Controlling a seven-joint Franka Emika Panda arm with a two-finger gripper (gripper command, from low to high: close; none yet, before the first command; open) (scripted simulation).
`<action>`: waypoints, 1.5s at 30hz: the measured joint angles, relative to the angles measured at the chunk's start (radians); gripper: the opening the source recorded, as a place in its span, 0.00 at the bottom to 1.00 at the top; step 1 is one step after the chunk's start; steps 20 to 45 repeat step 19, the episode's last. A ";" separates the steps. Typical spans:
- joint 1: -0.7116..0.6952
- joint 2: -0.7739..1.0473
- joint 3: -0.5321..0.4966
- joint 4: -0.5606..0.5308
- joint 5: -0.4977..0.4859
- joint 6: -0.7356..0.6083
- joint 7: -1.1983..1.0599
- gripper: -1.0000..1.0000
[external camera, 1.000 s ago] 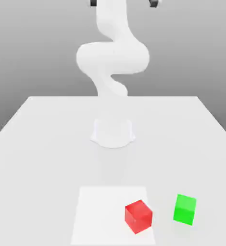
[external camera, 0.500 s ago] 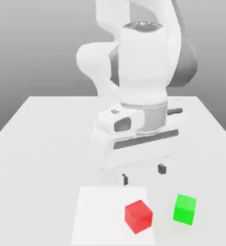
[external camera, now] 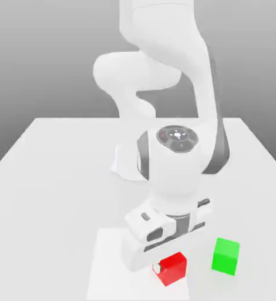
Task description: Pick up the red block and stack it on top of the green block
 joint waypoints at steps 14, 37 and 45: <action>0.177 -0.167 0.117 -0.016 -0.057 -0.152 -0.046 0.00; 0.185 -0.110 0.107 -0.014 -0.074 -0.098 -0.034 1.00; 0.185 -0.110 0.107 -0.014 -0.074 -0.098 -0.034 1.00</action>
